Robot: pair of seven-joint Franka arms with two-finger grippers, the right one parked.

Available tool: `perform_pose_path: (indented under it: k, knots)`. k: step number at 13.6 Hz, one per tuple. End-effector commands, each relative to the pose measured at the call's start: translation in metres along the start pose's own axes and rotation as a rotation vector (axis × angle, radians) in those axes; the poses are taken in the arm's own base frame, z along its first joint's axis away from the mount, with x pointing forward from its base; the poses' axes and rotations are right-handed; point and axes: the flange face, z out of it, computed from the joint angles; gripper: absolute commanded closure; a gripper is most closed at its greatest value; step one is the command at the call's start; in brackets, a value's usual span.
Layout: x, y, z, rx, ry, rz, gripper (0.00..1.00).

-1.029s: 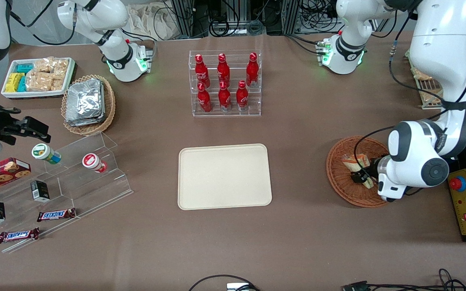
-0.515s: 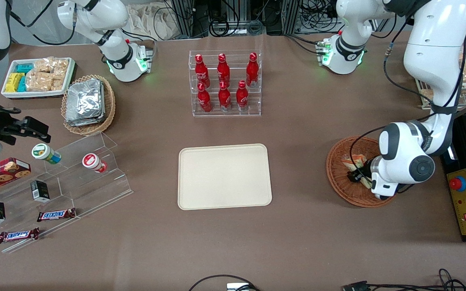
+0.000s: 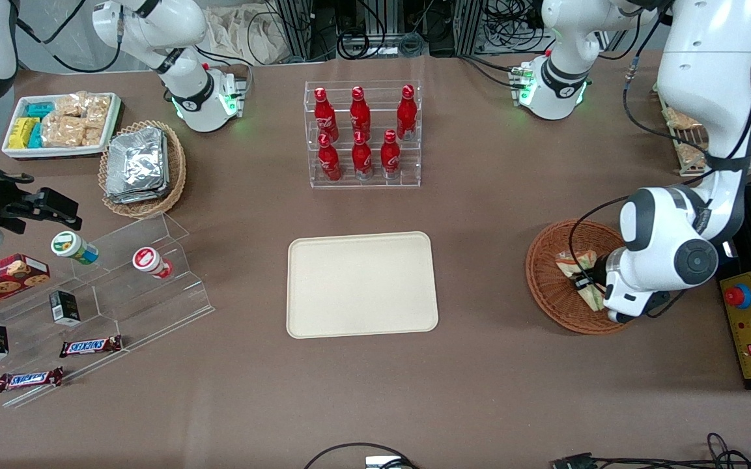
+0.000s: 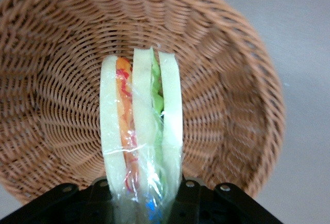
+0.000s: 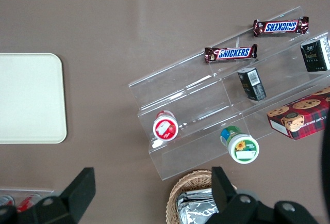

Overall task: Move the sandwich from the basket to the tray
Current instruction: 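Lift the sandwich and carry it with the left gripper over the cream tray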

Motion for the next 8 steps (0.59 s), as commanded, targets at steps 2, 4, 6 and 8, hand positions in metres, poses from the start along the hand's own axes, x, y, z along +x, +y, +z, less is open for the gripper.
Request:
perform_pose_path:
  k: [2,4,6,8]
  knots:
    - [-0.02,0.025,-0.062,-0.002,-0.019,0.29,1.0]
    - [-0.023,0.045,-0.087,-0.008,-0.028,0.463,1.0]
    - [-0.031,0.073,-0.105,-0.013,-0.032,0.512,1.0]
    - [-0.044,0.116,-0.107,-0.004,-0.053,0.47,1.0]
